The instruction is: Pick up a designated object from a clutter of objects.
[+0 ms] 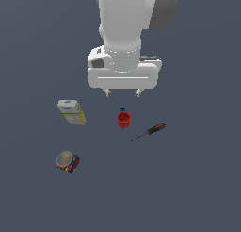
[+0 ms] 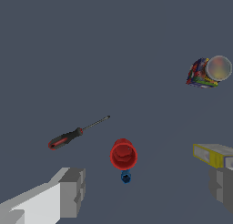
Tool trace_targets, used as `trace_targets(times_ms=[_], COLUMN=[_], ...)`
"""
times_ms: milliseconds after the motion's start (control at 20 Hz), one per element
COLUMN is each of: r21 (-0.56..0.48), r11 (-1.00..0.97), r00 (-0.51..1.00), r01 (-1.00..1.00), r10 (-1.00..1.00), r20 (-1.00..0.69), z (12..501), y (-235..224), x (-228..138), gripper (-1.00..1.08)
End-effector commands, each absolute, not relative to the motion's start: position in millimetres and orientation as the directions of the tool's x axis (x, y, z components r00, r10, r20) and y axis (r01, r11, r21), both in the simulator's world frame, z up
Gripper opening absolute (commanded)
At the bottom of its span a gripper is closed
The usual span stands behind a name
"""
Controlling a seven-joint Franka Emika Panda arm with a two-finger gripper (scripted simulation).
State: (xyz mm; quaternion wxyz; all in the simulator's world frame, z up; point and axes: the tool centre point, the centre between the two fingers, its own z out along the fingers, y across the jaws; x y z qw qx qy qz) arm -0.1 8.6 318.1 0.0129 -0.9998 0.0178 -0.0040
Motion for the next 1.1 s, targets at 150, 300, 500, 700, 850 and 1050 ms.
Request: trace_targets(times_ms=[150,300,500,700,850,1050], r21=[-0.021,-0.007,0.001,0.000,0.000,0.000], r11=[-0.999,-1.000,-1.000,-1.000,-1.000,-1.000], r00=[1.000,1.000,1.000,1.000,1.000,1.000], r01=[-0.030,-0.015,-0.006,-0.009,-0.013,-0.022], r10=[-0.030,-0.015,-0.006,-0.009,-0.013,-0.022], r20=[0.006,0.001,-0.001,-0.001,-0.001,-0.001], z=[317.9,317.5,317.8,314.4,306.3,289.1], y=[9.0,10.0,10.3,10.7,11.1,11.8], x=[0.6,2.7,3.9,3.5,2.9,0.9], gripper=[1.00,1.00,1.00,1.00,1.00,1.00])
